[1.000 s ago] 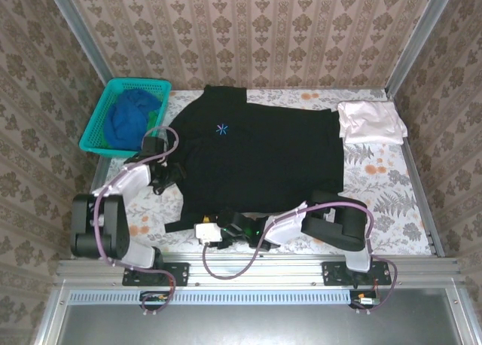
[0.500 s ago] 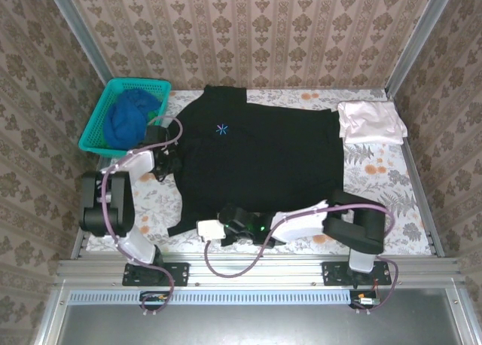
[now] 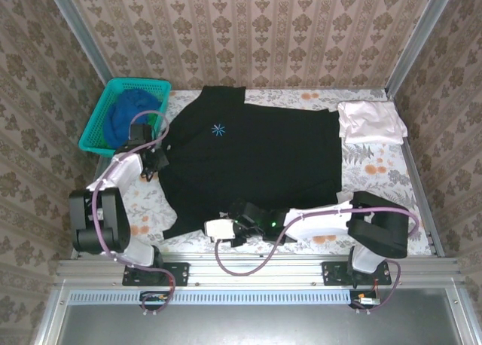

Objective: Fold and stack the t-shirts

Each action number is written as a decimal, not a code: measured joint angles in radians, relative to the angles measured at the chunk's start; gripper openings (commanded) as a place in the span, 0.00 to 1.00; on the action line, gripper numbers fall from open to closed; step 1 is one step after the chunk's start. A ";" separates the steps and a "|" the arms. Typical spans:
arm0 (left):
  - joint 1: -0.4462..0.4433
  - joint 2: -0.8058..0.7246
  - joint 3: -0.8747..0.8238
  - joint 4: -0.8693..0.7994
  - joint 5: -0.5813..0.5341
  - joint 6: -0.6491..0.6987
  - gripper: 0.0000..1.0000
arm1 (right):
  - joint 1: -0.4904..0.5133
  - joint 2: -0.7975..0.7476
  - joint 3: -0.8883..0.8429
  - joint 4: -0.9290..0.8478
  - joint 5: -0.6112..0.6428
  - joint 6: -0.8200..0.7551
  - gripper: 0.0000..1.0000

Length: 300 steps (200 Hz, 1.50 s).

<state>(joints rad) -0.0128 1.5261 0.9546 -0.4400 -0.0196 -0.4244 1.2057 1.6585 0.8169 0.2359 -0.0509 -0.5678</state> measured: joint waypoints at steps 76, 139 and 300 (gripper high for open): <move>0.001 0.111 0.047 -0.001 0.015 0.029 0.00 | 0.013 0.246 0.206 -0.081 -0.002 -0.040 0.48; 0.001 0.113 0.057 -0.002 0.032 0.042 0.00 | 0.012 0.314 0.322 -0.203 0.011 -0.068 0.45; 0.002 0.113 0.081 -0.019 0.088 0.087 0.00 | 0.013 -0.023 0.176 -0.260 0.019 -0.061 0.00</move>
<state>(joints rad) -0.0113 1.6386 1.0359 -0.4587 0.0685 -0.3378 1.2186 1.6360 0.9928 -0.0242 -0.0315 -0.6285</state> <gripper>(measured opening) 0.052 0.067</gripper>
